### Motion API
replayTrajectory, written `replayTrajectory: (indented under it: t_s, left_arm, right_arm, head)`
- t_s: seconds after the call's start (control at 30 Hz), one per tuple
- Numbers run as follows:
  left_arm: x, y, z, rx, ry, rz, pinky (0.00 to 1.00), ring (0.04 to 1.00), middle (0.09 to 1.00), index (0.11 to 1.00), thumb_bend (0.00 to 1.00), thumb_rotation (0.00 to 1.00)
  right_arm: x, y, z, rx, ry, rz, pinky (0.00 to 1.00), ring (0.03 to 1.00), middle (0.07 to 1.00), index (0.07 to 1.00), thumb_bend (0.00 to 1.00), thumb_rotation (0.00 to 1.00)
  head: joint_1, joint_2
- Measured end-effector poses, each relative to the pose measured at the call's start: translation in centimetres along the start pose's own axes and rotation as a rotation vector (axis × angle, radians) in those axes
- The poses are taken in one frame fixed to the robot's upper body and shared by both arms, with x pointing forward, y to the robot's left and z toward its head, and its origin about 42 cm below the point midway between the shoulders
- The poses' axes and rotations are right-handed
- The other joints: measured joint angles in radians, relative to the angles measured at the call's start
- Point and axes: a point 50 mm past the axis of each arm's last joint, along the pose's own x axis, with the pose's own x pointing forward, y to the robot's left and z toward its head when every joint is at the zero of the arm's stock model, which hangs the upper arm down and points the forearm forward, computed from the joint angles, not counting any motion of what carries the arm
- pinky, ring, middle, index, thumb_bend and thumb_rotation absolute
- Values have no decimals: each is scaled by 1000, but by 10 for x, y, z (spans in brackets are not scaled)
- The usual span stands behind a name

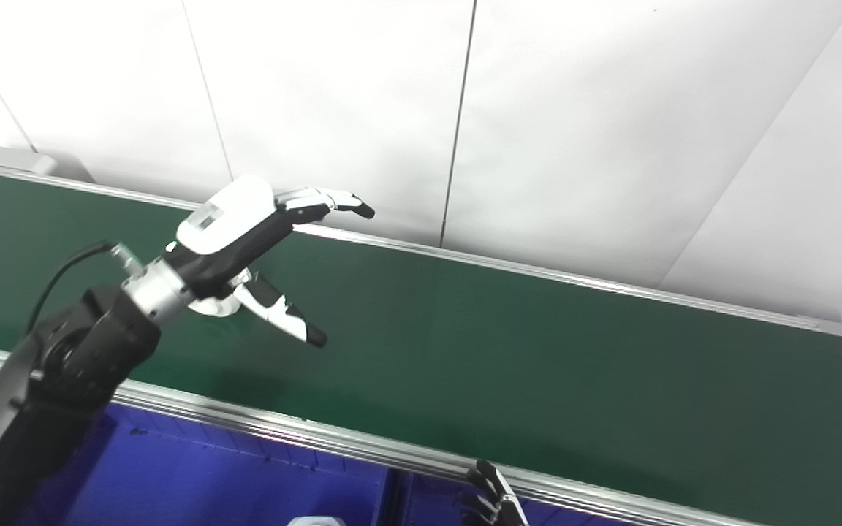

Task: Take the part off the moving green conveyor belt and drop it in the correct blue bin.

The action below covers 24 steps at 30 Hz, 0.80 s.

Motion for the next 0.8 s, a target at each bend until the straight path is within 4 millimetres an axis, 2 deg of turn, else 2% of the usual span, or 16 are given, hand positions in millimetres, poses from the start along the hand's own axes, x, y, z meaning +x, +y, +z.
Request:
replayTrajectory:
  t_s: [0.13,0.33,0.5,0.7,0.8]
  left_arm:
    - [16,-1,-22,106,48,-102,709,810,825,796,1000,239]
    - [27,0,-46,224,98,-231,762,845,854,831,1000,247]
    - [32,-12,-56,268,128,-356,777,849,857,827,1000,240]
    - [31,-22,-64,283,156,-424,785,864,868,828,1000,277]
    - [30,-25,-68,287,177,-465,801,878,874,829,1000,258]
  right_arm:
    - [1,0,0,1,-1,9,729,788,856,905,991,1000]
    - [1,-2,0,8,0,4,728,789,858,913,987,1000]
    - [1,-4,-1,7,1,1,735,791,859,920,984,1000]
    - [0,-4,-1,7,2,3,746,797,861,926,995,1000]
    - [-1,-5,-1,12,3,4,751,798,867,931,996,1000]
  head:
    - [14,-2]
    - [26,-3]
    - [29,5]
    - [32,12]
    - [35,14]
